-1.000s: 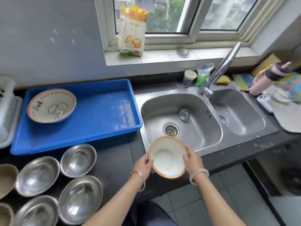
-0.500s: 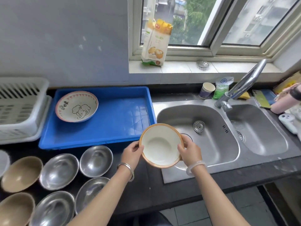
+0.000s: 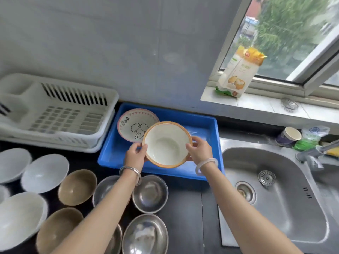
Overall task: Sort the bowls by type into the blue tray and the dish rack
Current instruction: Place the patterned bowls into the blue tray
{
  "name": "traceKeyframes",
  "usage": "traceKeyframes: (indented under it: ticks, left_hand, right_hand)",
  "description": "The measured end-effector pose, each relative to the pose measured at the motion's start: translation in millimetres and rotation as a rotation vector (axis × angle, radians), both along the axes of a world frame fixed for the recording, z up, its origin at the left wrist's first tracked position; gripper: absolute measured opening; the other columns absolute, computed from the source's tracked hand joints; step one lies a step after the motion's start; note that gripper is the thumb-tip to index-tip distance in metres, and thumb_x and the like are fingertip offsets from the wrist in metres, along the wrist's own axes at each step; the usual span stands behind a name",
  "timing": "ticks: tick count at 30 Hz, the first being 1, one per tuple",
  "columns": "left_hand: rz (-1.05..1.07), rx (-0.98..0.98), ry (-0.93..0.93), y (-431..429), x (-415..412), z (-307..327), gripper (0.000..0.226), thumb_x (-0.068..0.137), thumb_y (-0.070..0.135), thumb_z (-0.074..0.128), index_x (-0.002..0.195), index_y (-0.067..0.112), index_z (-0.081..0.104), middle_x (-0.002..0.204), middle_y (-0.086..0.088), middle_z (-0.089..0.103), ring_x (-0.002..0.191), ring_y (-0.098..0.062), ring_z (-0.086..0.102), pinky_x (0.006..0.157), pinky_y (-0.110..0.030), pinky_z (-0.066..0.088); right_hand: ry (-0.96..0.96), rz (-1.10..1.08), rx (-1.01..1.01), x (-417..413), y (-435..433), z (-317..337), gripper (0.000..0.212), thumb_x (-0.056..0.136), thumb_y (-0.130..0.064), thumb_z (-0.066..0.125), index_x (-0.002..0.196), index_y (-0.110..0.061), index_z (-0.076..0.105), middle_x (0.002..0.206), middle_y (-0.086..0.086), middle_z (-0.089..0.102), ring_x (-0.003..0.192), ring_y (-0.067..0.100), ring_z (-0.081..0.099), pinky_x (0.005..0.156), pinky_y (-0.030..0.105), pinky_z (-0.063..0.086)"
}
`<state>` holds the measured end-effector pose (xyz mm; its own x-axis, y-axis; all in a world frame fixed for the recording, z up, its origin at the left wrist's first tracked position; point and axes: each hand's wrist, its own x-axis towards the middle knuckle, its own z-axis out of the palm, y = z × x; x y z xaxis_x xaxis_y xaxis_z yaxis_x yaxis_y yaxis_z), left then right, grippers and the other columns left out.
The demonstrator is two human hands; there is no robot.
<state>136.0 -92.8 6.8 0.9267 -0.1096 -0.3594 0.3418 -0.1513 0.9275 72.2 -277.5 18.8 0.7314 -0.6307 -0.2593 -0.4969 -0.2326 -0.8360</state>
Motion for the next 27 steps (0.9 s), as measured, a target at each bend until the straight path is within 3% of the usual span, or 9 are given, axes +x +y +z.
traceKeyframes:
  ticks: [4,7,10,18,24,27]
  left_hand:
    - [0.031,-0.014,-0.007,13,44,-4,0.01,0.092,0.02,0.05,0.087,0.017,0.059,0.082,0.003,0.062,0.08,-0.017,0.059,0.077,-0.032,0.054]
    - [0.059,0.013,-0.011,17,72,-9,0.015,0.092,0.016,0.048,0.099,0.01,0.06,0.094,-0.005,0.063,0.088,-0.023,0.059,0.085,-0.038,0.052]
    - [0.052,0.083,-0.035,17,94,-18,0.016,0.092,0.014,0.047,0.095,0.005,0.06,0.093,-0.011,0.062,0.088,-0.027,0.057,0.086,-0.044,0.052]
    - [0.026,0.193,-0.044,14,128,-40,0.025,0.09,0.01,0.048,0.111,0.008,0.062,0.111,-0.013,0.066,0.099,-0.03,0.059,0.077,-0.03,0.041]
    - [0.056,0.262,-0.019,16,141,-51,0.03,0.091,0.01,0.048,0.119,0.01,0.06,0.118,-0.011,0.066,0.107,-0.031,0.059,0.09,-0.037,0.046]
    - [0.061,0.27,-0.019,18,143,-56,0.03,0.091,0.01,0.048,0.119,0.011,0.06,0.117,-0.01,0.066,0.107,-0.03,0.06,0.086,-0.032,0.043]
  right_hand:
    - [0.002,0.056,-0.003,62,14,0,0.027,0.085,-0.012,0.051,0.109,-0.015,0.064,0.09,0.001,0.062,0.072,0.023,0.065,0.065,0.043,0.061]
    - [0.013,0.075,-0.032,100,19,-3,0.027,0.084,-0.012,0.051,0.107,-0.016,0.065,0.09,0.001,0.063,0.067,0.018,0.064,0.059,0.035,0.06]
    - [0.04,0.068,-0.041,127,24,-11,0.027,0.083,-0.011,0.049,0.103,-0.015,0.067,0.089,0.002,0.064,0.062,0.017,0.062,0.062,0.037,0.061]
    - [0.156,0.075,-0.145,166,27,-36,0.023,0.081,-0.007,0.046,0.088,-0.009,0.068,0.072,0.006,0.062,0.069,0.029,0.062,0.072,0.041,0.058]
    - [0.236,0.136,-0.194,183,34,-44,0.023,0.082,-0.006,0.046,0.09,-0.012,0.067,0.082,0.008,0.063,0.076,0.027,0.055,0.066,0.03,0.044]
    - [0.253,0.149,-0.192,186,35,-50,0.026,0.083,-0.006,0.046,0.097,-0.011,0.068,0.093,0.012,0.068,0.087,0.031,0.061,0.069,0.031,0.045]
